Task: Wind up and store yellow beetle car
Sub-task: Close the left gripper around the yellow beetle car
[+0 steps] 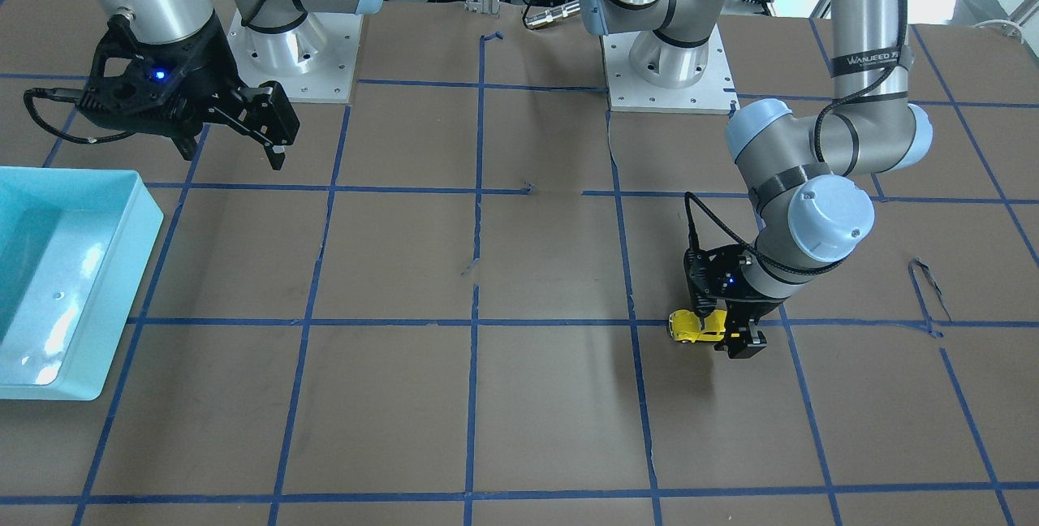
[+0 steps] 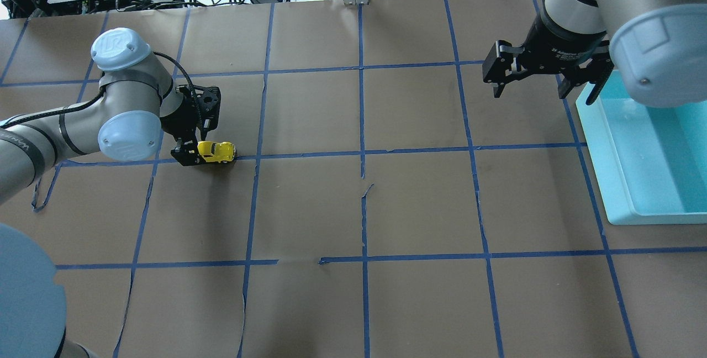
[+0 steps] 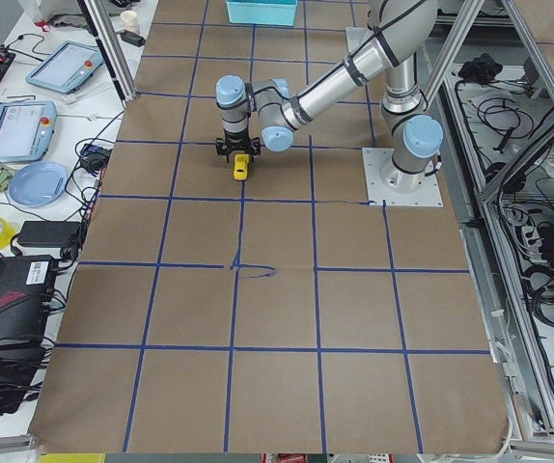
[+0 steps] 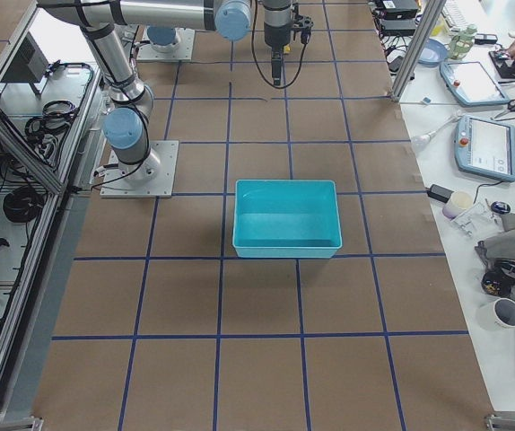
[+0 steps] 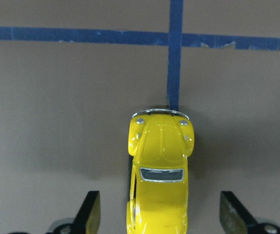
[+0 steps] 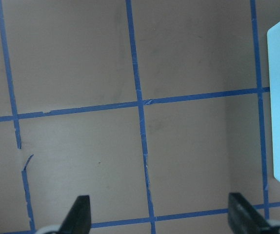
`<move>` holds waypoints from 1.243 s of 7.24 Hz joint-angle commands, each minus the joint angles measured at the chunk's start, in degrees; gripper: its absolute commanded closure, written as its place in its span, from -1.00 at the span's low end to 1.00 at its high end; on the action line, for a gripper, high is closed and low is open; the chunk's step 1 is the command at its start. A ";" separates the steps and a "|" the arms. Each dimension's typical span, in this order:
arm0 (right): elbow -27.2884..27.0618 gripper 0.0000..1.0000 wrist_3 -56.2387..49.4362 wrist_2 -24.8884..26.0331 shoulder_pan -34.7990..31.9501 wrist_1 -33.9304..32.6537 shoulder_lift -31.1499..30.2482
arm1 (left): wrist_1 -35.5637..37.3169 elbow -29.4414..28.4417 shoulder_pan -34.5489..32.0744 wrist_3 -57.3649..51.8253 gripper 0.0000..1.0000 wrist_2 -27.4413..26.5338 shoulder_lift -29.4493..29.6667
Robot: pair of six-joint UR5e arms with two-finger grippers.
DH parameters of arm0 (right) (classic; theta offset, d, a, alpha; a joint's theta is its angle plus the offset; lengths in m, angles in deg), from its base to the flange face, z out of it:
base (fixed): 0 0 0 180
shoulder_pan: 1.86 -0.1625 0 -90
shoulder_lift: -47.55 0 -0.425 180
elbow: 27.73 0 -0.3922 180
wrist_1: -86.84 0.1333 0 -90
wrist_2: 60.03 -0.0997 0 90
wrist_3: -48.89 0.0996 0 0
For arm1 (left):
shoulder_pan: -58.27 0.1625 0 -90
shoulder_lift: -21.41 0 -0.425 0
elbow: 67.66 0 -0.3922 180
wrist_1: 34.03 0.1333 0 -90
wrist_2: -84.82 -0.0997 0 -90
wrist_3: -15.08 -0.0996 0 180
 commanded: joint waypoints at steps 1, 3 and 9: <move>-0.03 -1.00 -0.13 -3.04 -0.04 0.08 -0.16 | 1.40 0.11 0.00 0.23 -0.72 -0.01 0.94; -0.12 -1.00 -0.13 -2.77 -0.04 0.08 -0.16 | 1.66 0.81 0.00 0.41 -0.70 -0.01 1.03; -0.21 -1.00 -0.22 -2.42 -0.04 0.08 -0.08 | 1.66 2.14 1.40 0.06 0.45 -0.01 0.94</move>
